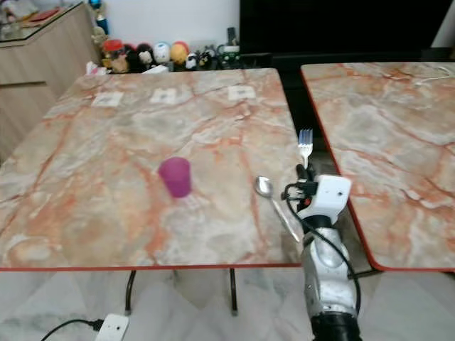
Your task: Setting the table
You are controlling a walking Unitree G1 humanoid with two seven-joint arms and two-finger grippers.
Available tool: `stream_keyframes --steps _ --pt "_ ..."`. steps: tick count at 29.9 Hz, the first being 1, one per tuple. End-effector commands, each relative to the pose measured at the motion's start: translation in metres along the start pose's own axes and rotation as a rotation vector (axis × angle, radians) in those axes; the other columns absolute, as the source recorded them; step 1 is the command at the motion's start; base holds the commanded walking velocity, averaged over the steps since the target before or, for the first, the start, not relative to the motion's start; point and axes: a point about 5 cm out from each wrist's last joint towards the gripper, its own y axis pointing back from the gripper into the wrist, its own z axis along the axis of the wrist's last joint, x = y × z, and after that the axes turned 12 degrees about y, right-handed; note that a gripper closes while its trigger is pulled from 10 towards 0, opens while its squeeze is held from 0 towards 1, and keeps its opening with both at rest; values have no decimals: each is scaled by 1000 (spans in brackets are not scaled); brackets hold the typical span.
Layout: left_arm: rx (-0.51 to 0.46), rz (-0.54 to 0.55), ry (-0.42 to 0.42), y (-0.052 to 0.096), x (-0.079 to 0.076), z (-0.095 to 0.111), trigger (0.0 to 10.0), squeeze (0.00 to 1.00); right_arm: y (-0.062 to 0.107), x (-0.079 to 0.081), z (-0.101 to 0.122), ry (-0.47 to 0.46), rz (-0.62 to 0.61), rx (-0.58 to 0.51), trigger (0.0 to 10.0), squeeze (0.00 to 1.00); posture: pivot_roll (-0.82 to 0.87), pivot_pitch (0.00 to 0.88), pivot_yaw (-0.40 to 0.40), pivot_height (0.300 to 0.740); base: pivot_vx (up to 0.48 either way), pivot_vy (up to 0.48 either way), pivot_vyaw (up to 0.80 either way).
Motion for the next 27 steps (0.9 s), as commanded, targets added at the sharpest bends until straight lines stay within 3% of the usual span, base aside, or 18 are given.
stream_keyframes --steps 1,27 --pt "20 8 -20 1 2 -5 10000 0 -3 2 10 -14 -5 -33 10000 0 -93 16 35 740 0 -450 -781" --pt "14 8 -28 0 5 -1 10000 0 -4 3 12 -1 -36 -27 10000 0 -95 18 51 740 0 -435 -30"
